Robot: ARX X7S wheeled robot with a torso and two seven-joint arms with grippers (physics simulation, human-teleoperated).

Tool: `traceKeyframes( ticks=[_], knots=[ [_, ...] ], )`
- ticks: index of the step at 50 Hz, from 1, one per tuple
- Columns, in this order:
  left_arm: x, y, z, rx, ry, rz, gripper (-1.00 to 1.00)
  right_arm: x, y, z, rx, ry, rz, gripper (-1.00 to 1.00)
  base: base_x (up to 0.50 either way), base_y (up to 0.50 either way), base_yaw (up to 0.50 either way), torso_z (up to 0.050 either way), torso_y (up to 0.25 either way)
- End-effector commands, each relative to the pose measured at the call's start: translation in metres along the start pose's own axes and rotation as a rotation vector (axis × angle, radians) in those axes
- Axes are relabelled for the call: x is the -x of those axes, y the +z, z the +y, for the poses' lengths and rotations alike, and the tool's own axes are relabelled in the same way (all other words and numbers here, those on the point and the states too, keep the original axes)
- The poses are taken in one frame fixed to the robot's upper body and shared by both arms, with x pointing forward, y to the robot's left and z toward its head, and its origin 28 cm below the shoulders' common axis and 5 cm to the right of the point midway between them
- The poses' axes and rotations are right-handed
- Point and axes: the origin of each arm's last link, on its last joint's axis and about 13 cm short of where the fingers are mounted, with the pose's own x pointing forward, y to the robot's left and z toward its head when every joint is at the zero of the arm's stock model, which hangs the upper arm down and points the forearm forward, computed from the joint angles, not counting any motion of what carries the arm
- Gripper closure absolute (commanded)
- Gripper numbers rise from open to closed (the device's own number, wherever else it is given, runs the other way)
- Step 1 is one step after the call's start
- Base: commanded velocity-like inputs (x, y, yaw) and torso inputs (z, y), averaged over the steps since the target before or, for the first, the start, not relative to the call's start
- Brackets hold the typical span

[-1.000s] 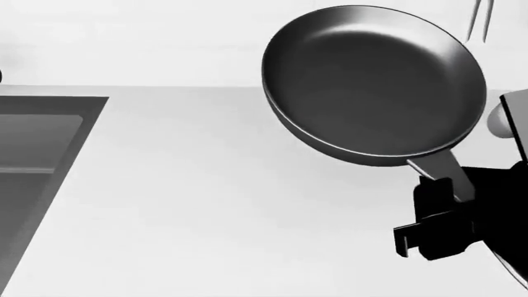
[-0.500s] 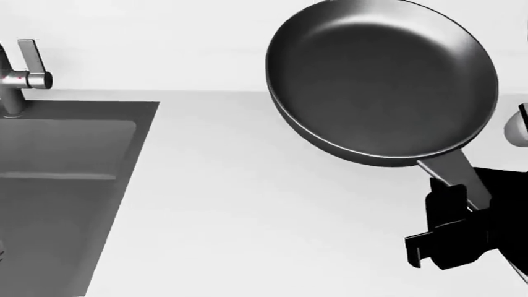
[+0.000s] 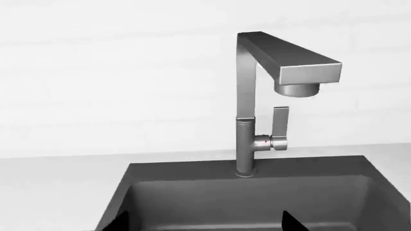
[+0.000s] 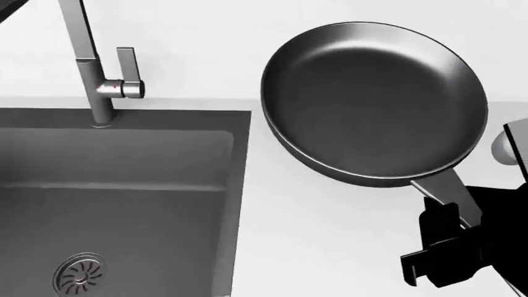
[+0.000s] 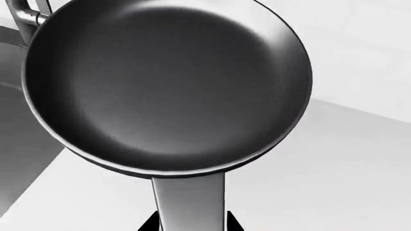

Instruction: Pick the pan and sponge and place them into the sink. Then turn on the water.

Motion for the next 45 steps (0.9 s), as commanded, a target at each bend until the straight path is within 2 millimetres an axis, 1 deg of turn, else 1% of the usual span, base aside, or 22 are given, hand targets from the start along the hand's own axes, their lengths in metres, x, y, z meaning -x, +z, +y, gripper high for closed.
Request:
traceKeyframes(
  ticks=[1, 12, 19, 21, 23, 26, 30, 36, 40, 41, 45],
  knots=[
    [0.0, -0.001, -0.001, 0.002, 0.003, -0.004, -1.0, 0.002, 0.007, -0.005, 0.012, -0.044, -0.063, 1.0, 0.07, 0.5, 0.0, 0.0, 0.01],
    [0.003, -0.003, 0.0, -0.001, 0.012, -0.001, -1.0, 0.004, 0.005, -0.004, 0.017, -0.044, -0.061, 1.0, 0.05, 0.5, 0.0, 0.001, 0.002],
    [0.004, -0.001, 0.002, -0.001, 0.015, -0.005, -1.0, 0.005, 0.004, -0.003, 0.018, -0.039, -0.059, 1.0, 0.02, 0.5, 0.0, 0.0, 0.001],
    [0.005, -0.001, 0.002, -0.005, 0.02, -0.011, -1.0, 0.006, 0.004, -0.003, -0.004, -0.028, -0.086, 1.0, 0.02, 0.5, 0.0, 0.005, 0.0],
    [0.007, 0.0, 0.001, -0.014, 0.012, -0.017, -1.0, 0.008, 0.002, -0.004, 0.004, -0.04, -0.067, 1.0, 0.07, 0.5, 0.0, 0.0, 0.005],
    [0.006, 0.001, 0.001, -0.01, 0.014, -0.017, -1.0, 0.009, 0.002, -0.004, 0.004, -0.044, -0.066, 1.0, 0.07, 0.5, 0.0, 0.0, 0.0],
    [0.006, 0.0, -0.002, -0.013, 0.014, -0.016, -1.0, 0.007, -0.001, -0.003, 0.004, -0.036, -0.048, 1.0, 0.07, 0.5, 0.0, 0.0, 0.003],
    [0.005, 0.0, 0.001, -0.014, 0.016, -0.013, -1.0, 0.005, -0.006, -0.003, 0.002, -0.034, -0.029, 1.0, 0.07, 0.49, 0.0, 0.0, 0.002],
    [0.004, -0.003, -0.001, -0.016, 0.012, -0.009, -1.0, 0.004, -0.01, -0.004, -0.006, -0.044, -0.013, 1.0, 0.02, 0.08, 0.0, 0.002, 0.002],
    [0.003, -0.003, -0.004, -0.014, 0.012, -0.009, -1.0, 0.002, -0.01, -0.003, -0.002, -0.033, -0.005, 1.0, 0.0, 0.0, 0.0, 0.0, 0.0],
    [0.003, -0.003, -0.005, -0.017, 0.009, -0.01, -1.0, -0.007, -0.006, 0.003, 0.039, 0.026, -0.001, 1.0, 0.0, 0.0, 0.0, 0.0, 0.003]
  ],
)
